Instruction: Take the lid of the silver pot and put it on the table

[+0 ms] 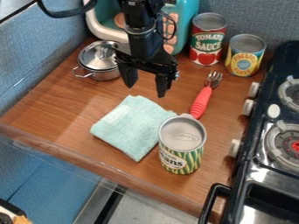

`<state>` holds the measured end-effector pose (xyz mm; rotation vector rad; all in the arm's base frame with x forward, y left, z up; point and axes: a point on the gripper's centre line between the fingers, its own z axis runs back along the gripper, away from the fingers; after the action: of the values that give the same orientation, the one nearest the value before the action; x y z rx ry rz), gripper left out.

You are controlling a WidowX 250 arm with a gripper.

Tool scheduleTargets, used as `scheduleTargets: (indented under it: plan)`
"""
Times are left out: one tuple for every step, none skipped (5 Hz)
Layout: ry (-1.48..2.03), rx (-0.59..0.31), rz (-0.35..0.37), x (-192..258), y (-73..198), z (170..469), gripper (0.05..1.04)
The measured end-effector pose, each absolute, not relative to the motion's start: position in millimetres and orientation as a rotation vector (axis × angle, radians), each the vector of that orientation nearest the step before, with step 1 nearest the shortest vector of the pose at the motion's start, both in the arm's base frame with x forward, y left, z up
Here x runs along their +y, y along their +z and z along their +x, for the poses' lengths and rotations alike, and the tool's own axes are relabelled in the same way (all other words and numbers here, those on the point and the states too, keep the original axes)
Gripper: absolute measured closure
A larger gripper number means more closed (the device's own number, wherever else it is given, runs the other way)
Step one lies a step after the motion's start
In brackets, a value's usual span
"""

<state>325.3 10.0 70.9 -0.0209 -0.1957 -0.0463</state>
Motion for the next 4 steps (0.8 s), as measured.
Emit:
scheduleTargets:
  plan:
    - [-0.048, -0.16, -0.028, 10, 59, 323, 0.083]
    - [-0.014, -0.178, -0.041, 40, 60, 338, 0.083]
    - [0.02, -0.183, -0.039, 73, 60, 354, 0.083]
    - [0.034, -0.208, -0.027, 99, 62, 371, 0.083]
